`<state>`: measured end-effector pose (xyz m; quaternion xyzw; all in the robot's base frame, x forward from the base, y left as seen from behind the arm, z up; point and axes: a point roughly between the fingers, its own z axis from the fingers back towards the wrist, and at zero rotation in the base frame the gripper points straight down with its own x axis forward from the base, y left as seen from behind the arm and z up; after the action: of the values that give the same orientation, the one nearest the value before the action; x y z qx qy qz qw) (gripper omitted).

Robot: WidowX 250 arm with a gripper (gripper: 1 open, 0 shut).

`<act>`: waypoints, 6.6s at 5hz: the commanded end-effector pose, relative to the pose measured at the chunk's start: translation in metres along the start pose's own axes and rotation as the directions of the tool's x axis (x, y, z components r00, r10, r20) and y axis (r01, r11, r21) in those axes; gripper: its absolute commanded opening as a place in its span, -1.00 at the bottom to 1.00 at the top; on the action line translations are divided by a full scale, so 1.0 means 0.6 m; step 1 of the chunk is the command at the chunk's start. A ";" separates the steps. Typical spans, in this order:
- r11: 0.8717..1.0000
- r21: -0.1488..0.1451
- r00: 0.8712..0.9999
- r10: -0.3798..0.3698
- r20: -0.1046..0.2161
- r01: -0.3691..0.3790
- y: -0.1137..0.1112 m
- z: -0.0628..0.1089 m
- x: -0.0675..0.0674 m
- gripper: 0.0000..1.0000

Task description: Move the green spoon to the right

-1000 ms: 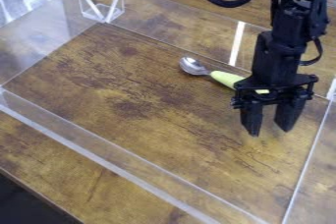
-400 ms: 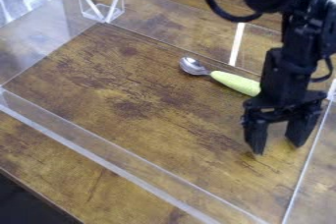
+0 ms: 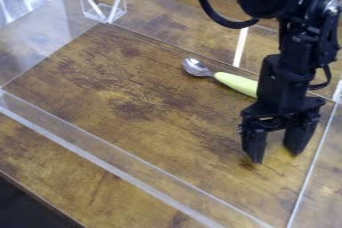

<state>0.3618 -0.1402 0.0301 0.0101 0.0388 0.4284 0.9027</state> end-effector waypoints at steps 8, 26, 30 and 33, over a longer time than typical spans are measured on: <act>0.993 -0.060 0.994 0.101 0.052 -0.098 0.061 0.102 0.115 1.00; 0.830 -0.290 0.866 0.501 0.011 -0.476 0.031 0.167 0.150 1.00; 0.824 -0.251 0.840 0.539 0.070 -0.508 -0.096 0.072 0.128 1.00; 0.843 -0.202 0.843 0.525 0.115 -0.498 -0.079 0.063 0.155 1.00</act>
<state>0.4513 -0.1041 0.0339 0.0057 -0.0566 0.6466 0.7607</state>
